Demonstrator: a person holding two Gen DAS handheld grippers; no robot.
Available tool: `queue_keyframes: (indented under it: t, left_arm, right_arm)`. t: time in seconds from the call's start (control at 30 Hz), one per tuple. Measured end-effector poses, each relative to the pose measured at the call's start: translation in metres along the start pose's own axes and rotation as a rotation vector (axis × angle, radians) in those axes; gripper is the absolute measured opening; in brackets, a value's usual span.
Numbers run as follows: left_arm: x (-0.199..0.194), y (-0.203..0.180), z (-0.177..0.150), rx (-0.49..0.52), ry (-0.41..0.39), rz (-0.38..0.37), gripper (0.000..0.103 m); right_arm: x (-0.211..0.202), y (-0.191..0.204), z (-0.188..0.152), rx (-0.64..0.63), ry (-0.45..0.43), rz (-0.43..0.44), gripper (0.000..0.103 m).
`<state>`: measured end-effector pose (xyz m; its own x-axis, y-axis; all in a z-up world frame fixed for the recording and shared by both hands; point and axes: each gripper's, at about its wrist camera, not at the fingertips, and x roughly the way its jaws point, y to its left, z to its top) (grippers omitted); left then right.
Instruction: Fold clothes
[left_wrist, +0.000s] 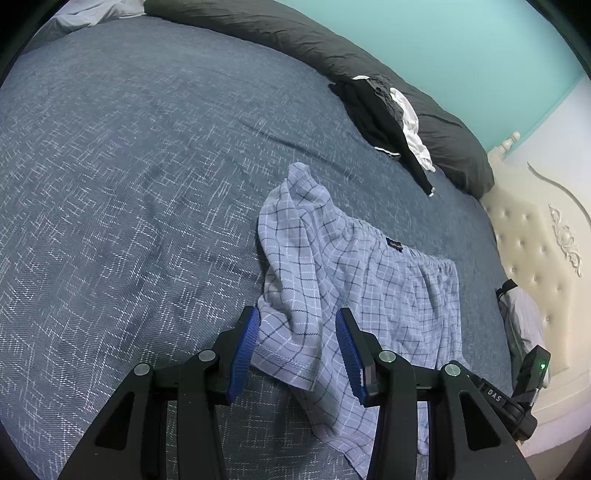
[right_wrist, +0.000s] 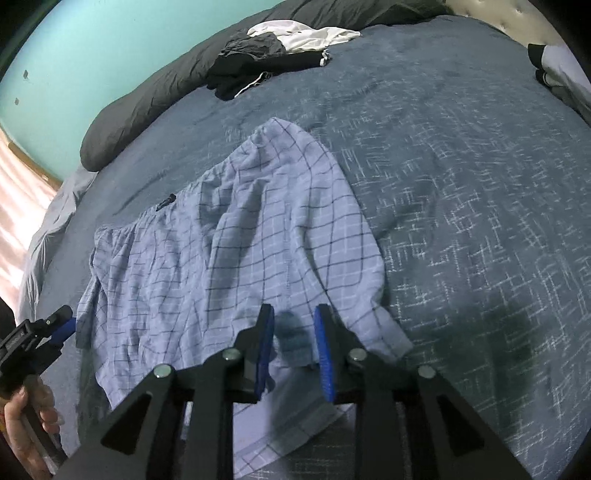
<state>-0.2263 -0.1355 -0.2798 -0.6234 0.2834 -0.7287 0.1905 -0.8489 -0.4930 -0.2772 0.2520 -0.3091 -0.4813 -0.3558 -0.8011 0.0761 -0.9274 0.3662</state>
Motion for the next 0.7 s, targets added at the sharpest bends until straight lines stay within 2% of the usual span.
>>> queue_keyframes:
  t: [0.1,0.2,0.33,0.4,0.47,0.57,0.7]
  left_arm:
    - [0.0,0.0,0.0,0.002,0.0,0.0,0.047]
    - [0.0,0.0,0.0,0.002,0.0,0.0,0.047]
    - [0.0,0.0,0.0,0.001,0.0,0.001,0.047]
    - [0.0,0.0,0.0,0.001,0.0,0.001,0.047]
    - [0.0,0.0,0.0,0.002,0.001,0.001,0.047]
    - [0.0,0.001,0.0,0.001,0.0,0.001,0.047]
    - [-0.001,0.001,0.001,0.001,-0.003,0.002,0.047]
  right_arm:
    - [0.004,0.008,-0.003,-0.054,0.016,-0.039,0.023]
    - [0.011,0.016,-0.005,-0.092,0.037,-0.052,0.031]
    - [0.015,0.02,-0.006,-0.126,0.033,-0.07,0.03]
    - [0.013,0.023,-0.012,-0.131,0.031,-0.08,0.023]
    - [0.009,0.02,-0.015,-0.122,0.028,-0.079,0.009]
    - [-0.001,0.009,-0.017,-0.108,0.021,-0.056,0.003]
    - [-0.015,0.008,-0.014,-0.107,-0.023,-0.043,0.002]
